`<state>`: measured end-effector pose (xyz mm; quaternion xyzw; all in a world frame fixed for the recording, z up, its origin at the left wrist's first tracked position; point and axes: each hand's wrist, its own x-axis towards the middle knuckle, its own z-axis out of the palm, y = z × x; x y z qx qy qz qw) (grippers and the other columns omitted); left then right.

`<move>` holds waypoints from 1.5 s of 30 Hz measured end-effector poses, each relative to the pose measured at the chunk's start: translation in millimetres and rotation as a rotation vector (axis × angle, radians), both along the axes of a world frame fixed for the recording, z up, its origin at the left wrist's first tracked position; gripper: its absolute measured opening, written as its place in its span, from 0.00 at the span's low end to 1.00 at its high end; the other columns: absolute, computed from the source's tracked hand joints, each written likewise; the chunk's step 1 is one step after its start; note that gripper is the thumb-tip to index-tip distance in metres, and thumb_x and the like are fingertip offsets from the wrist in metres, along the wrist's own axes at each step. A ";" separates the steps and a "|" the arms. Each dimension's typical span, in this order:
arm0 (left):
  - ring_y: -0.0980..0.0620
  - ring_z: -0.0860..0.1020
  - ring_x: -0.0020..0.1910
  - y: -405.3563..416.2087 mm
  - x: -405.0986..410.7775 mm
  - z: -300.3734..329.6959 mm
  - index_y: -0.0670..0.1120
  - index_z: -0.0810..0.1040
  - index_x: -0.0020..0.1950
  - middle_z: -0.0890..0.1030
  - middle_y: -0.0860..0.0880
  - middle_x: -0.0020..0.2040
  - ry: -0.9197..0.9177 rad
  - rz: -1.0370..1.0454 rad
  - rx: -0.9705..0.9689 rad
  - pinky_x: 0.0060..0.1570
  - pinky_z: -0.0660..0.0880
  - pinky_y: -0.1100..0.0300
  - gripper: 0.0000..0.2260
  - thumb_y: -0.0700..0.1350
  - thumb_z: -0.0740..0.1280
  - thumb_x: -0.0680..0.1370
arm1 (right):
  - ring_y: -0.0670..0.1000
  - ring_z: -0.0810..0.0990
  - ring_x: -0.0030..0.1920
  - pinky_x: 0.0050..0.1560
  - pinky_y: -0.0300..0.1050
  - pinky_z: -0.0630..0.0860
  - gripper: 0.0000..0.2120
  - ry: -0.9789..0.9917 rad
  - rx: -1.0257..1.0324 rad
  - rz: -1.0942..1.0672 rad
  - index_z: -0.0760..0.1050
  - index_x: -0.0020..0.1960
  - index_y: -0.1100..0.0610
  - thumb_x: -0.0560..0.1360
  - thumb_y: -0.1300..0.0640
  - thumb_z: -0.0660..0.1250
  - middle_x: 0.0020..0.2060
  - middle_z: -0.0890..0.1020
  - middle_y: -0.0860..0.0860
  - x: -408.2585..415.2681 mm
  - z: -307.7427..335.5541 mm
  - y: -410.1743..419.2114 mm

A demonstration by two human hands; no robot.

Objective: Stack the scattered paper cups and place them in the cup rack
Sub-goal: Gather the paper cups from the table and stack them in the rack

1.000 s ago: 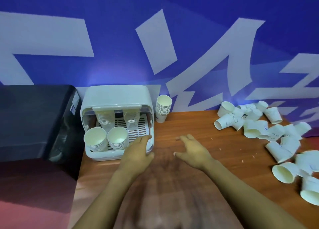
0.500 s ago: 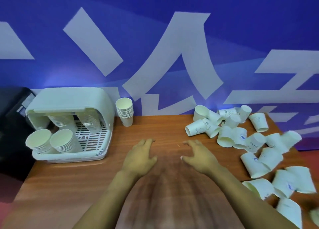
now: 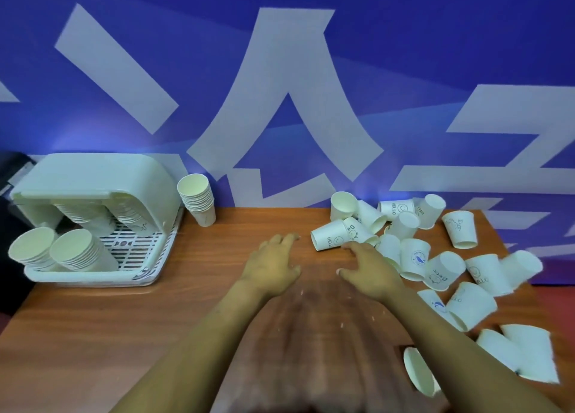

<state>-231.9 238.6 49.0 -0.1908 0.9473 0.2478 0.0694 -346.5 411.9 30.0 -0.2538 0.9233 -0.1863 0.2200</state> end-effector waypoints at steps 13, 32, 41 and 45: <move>0.44 0.63 0.68 2.1 -104.8 -57.2 0.53 0.56 0.75 0.63 0.48 0.70 -0.069 -0.076 -0.073 0.66 0.64 0.50 0.30 0.54 0.64 0.75 | 0.56 0.67 0.65 0.60 0.53 0.67 0.30 0.252 0.166 -0.131 0.62 0.70 0.50 0.72 0.40 0.64 0.66 0.70 0.52 -77.1 -56.0 10.6; 0.47 0.68 0.66 -7.8 -139.8 -126.4 0.53 0.61 0.72 0.71 0.52 0.68 -0.070 -0.028 0.044 0.64 0.65 0.52 0.28 0.56 0.66 0.75 | 0.56 0.65 0.65 0.60 0.53 0.61 0.31 0.290 0.190 -0.169 0.65 0.69 0.50 0.70 0.40 0.66 0.64 0.72 0.50 -107.7 -94.0 -4.0; 0.49 0.73 0.58 -19.4 -57.5 -78.8 0.58 0.55 0.74 0.67 0.52 0.62 0.120 0.127 0.302 0.56 0.72 0.56 0.39 0.50 0.71 0.67 | 0.56 0.70 0.62 0.57 0.52 0.72 0.31 0.168 -0.025 -0.167 0.65 0.68 0.47 0.68 0.41 0.69 0.62 0.69 0.51 -53.5 -42.6 -1.9; 0.47 0.74 0.55 -21.3 -13.1 -52.0 0.58 0.59 0.70 0.67 0.53 0.58 0.182 0.168 0.266 0.53 0.75 0.50 0.36 0.51 0.70 0.65 | 0.54 0.69 0.63 0.59 0.49 0.70 0.34 0.119 -0.136 -0.131 0.65 0.69 0.49 0.66 0.46 0.72 0.63 0.67 0.50 -19.7 -24.2 -16.5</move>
